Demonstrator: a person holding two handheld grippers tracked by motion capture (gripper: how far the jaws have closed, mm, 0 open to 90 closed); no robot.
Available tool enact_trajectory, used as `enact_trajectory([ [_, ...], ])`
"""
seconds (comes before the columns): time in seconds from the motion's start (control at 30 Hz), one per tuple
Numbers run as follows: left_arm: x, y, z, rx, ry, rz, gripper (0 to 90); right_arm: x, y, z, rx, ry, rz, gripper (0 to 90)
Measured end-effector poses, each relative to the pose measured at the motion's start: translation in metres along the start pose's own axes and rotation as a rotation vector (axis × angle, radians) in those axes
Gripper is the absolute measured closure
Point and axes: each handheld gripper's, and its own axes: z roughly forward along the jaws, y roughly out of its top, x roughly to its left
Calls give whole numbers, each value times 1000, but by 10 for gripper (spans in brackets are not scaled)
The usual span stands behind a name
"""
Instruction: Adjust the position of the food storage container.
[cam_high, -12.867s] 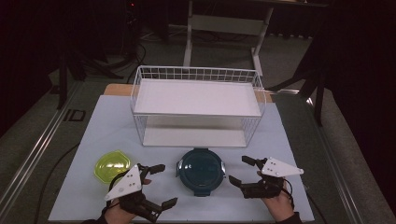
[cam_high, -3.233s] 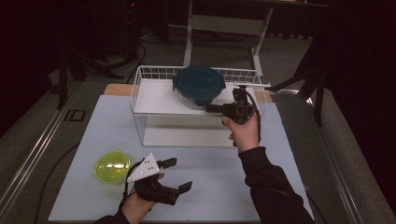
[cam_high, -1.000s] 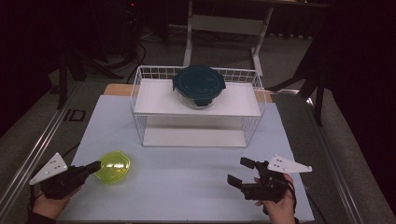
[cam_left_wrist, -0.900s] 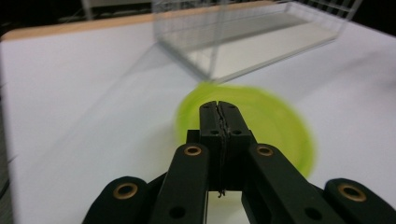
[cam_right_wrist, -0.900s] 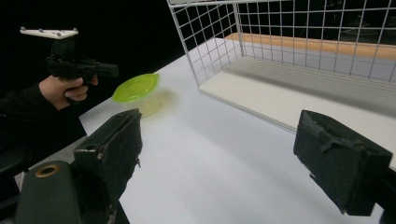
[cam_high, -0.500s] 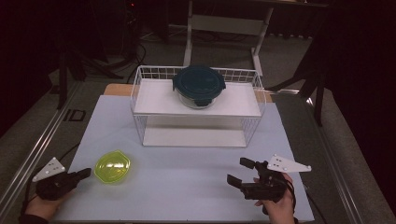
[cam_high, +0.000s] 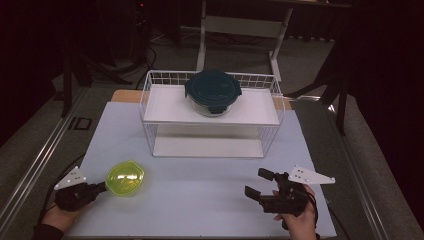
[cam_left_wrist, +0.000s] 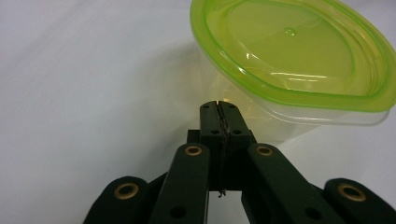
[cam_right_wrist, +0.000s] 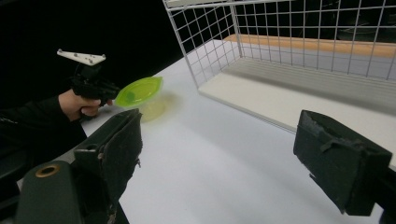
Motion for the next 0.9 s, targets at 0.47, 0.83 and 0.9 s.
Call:
enact_trajectory([
  [0.47,-17,13,23,47,-68,30,894,0,0,-1,-1,-1,0,150],
  [0.83,-33,24,33,39,-118,68,894,-1,-1,-1,0,-4,4,151],
  [0.9,-39,26,36,40,-133,80,894,-1,-1,-1,0,-3,5,151],
])
